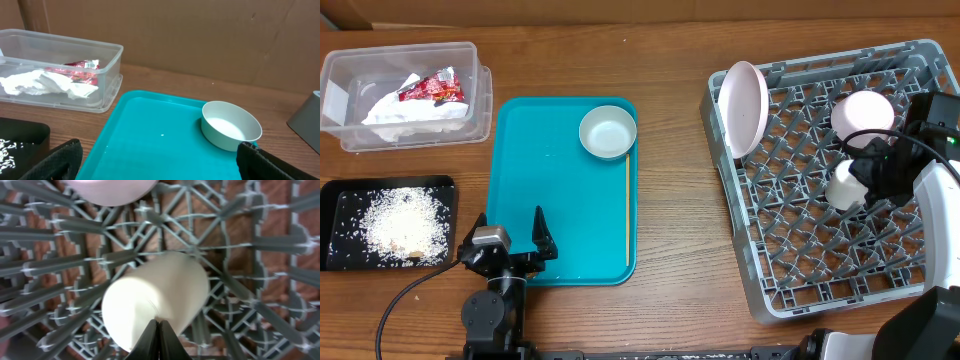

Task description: Sort waste into correct bins and load items into the dishwasher

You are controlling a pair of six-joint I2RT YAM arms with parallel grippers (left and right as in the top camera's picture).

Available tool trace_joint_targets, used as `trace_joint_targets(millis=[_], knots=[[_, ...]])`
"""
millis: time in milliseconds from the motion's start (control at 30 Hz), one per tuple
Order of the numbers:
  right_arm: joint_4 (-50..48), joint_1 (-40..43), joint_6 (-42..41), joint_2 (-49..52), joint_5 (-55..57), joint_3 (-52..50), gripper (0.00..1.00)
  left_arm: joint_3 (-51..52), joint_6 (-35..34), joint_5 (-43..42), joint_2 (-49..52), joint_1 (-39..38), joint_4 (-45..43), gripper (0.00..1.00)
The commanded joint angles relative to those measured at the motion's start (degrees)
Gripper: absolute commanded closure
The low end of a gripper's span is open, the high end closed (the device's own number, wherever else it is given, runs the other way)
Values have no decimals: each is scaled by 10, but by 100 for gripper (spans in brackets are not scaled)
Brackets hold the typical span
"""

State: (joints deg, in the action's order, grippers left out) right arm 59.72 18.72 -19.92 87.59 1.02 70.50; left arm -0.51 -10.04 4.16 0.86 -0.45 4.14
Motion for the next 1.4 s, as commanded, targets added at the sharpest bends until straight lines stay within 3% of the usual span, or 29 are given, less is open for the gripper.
trace_joint_targets(millis=[0, 433, 533, 600, 667, 733, 800, 1133, 1367], knots=[[12, 2, -16, -10, 39, 10, 96, 2, 13, 7, -5, -2, -2, 0], [48, 1, -54, -54, 74, 10, 96, 2, 13, 7, -5, -2, -2, 0], [42, -2, -37, -94, 8, 10, 96, 2, 13, 7, -5, -2, -2, 0], [25, -10, 37, -122, -92, 10, 96, 2, 13, 7, -5, -2, -2, 0], [11, -21, 101, -139, -194, 10, 84, 2, 13, 7, -5, -2, -2, 0], [1, -41, 149, -146, -268, 10, 56, 2, 13, 7, -5, -2, -2, 0], [-1, -70, 181, -144, -280, 9, 48, 2, 13, 7, -5, -2, -2, 0], [-2, -228, 200, -66, -214, 3, 60, 2, 13, 7, -5, -2, -2, 0], [4, -285, 152, 0, -136, 3, 62, 2, 13, 7, -5, -2, -2, 0]])
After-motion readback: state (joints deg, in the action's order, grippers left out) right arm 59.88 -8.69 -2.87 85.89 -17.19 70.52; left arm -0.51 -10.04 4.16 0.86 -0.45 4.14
